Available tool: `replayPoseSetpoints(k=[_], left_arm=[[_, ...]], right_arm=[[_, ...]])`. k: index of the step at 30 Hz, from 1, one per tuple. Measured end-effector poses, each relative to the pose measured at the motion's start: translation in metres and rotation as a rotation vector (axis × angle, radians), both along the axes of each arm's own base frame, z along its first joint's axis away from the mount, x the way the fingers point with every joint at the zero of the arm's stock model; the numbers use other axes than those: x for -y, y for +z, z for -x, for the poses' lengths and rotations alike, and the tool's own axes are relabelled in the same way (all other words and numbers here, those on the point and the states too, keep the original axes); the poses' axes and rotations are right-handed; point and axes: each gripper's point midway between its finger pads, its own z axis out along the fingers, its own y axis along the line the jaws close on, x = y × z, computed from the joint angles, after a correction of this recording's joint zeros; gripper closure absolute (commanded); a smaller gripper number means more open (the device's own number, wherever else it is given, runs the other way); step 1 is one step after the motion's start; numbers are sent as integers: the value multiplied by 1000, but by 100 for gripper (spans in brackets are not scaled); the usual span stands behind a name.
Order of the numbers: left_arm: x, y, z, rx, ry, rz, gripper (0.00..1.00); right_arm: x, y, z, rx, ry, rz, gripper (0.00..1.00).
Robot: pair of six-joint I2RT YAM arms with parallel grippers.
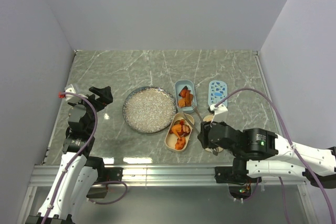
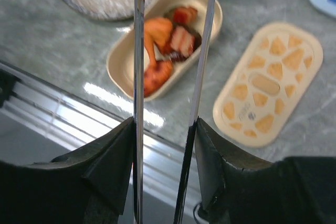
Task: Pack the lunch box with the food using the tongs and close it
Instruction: Place the food into the lunch box, then pass the clamp from the right arm to the left
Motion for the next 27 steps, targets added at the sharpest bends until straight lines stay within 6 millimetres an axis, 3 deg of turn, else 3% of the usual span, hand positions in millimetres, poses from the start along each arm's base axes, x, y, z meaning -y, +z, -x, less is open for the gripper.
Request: replayPoseSetpoints(k=[16, 21, 27], left_arm=[[4, -1, 0, -3, -19, 4, 1], [22, 7, 1, 34, -116, 52, 1], [70, 14, 12, 124, -370, 214, 0]], right_arm=[[-79, 51, -70, 292, -5, -141, 44], [-106, 35, -91, 311, 8, -81, 45], [-141, 20, -107, 323, 52, -46, 45]])
